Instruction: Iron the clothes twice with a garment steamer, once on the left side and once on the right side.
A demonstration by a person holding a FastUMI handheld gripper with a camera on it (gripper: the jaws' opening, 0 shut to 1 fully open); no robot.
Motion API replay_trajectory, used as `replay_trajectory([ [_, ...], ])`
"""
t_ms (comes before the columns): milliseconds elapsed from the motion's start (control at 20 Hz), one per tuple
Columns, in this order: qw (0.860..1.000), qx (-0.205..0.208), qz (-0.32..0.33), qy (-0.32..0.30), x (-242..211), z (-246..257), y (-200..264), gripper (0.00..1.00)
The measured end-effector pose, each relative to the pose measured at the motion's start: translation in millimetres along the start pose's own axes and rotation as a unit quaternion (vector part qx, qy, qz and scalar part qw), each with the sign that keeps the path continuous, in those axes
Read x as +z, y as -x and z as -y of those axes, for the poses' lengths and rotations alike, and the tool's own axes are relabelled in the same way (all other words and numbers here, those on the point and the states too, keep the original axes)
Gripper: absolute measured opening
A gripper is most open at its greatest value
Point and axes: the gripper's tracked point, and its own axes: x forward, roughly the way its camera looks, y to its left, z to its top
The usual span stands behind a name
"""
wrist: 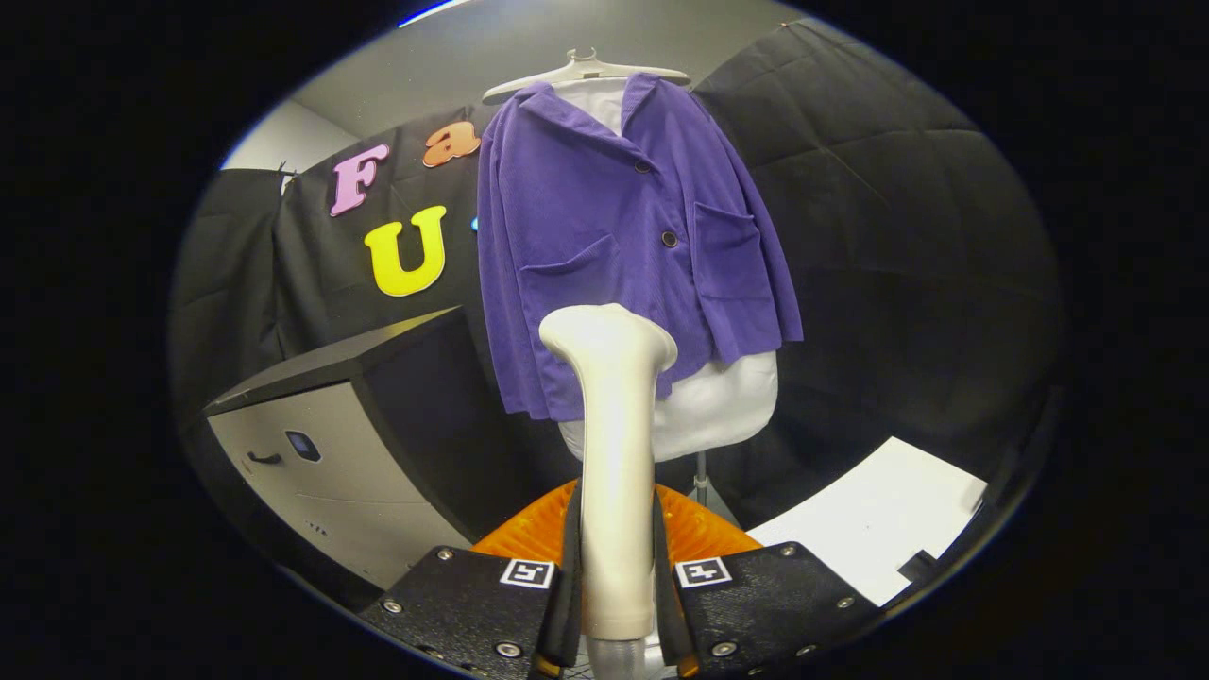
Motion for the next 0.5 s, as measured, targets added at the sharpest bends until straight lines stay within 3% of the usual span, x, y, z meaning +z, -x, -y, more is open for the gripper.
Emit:
replay_trajectory([
  [500, 0.992, -0.016, 0.124, 0.019, 107.2, 5.3, 68.6, 0.32],
])
